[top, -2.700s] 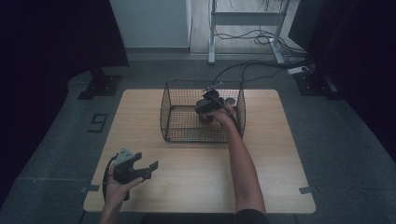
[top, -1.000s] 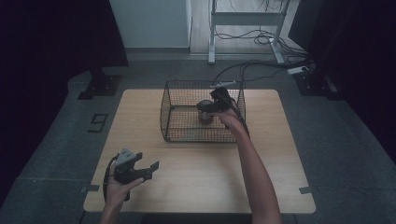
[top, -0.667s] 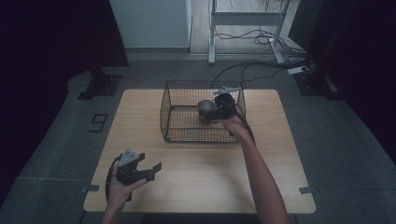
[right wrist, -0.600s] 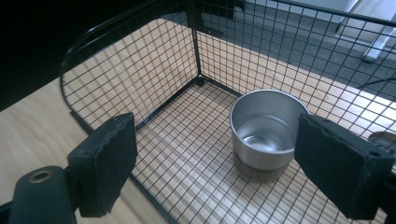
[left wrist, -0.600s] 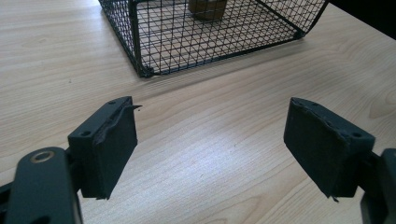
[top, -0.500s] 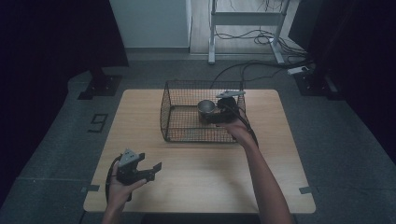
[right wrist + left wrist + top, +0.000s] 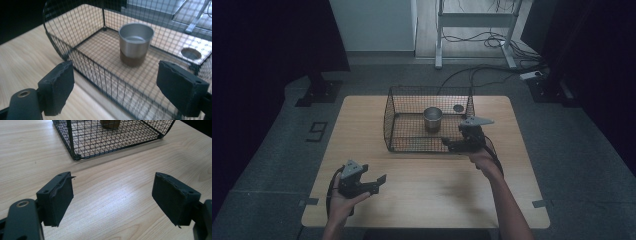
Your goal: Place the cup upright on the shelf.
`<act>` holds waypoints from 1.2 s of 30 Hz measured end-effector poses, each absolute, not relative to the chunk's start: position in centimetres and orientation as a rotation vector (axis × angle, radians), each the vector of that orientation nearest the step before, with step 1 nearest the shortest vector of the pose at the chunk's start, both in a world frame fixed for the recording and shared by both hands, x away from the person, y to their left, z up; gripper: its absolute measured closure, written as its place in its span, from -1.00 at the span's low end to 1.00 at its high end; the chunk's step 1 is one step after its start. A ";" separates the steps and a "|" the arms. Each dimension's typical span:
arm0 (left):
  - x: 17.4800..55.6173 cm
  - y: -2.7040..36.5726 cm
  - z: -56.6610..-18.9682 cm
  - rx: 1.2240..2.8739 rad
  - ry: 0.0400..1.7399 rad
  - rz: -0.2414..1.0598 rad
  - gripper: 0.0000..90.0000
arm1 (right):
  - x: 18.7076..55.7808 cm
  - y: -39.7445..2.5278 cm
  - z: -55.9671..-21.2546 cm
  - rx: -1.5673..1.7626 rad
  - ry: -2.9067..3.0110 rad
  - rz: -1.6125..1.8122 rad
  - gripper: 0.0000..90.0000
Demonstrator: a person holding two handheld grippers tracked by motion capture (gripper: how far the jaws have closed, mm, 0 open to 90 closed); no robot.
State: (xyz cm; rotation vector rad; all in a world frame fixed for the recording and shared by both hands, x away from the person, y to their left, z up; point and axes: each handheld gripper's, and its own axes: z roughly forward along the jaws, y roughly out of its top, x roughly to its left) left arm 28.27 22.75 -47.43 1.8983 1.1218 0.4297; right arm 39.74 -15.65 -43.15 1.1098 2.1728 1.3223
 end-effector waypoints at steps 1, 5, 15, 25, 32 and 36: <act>28.3 22.7 -47.5 1.900 1.123 0.429 -0.61 | 39.3 -15.9 -43.5 1.113 2.169 1.321 -0.67; 28.4 22.7 -47.7 1.907 1.128 0.425 -0.61 | 37.6 -17.2 -44.8 1.123 2.161 1.319 -0.65; 28.5 22.5 -47.9 1.913 1.125 0.422 -0.61 | 34.2 -19.1 -48.7 1.172 2.164 1.283 -0.64; 28.5 22.4 -47.9 1.914 1.120 0.411 -0.61 | 32.6 -19.9 -51.5 1.212 2.183 1.234 -0.62; 28.5 22.4 -47.9 1.905 1.110 0.385 -0.61 | 32.4 -19.8 -52.6 1.234 2.191 1.201 -0.62; 28.5 22.5 -47.9 1.903 1.111 0.387 -0.61 | 32.5 -19.8 -52.8 1.236 2.195 1.198 -0.62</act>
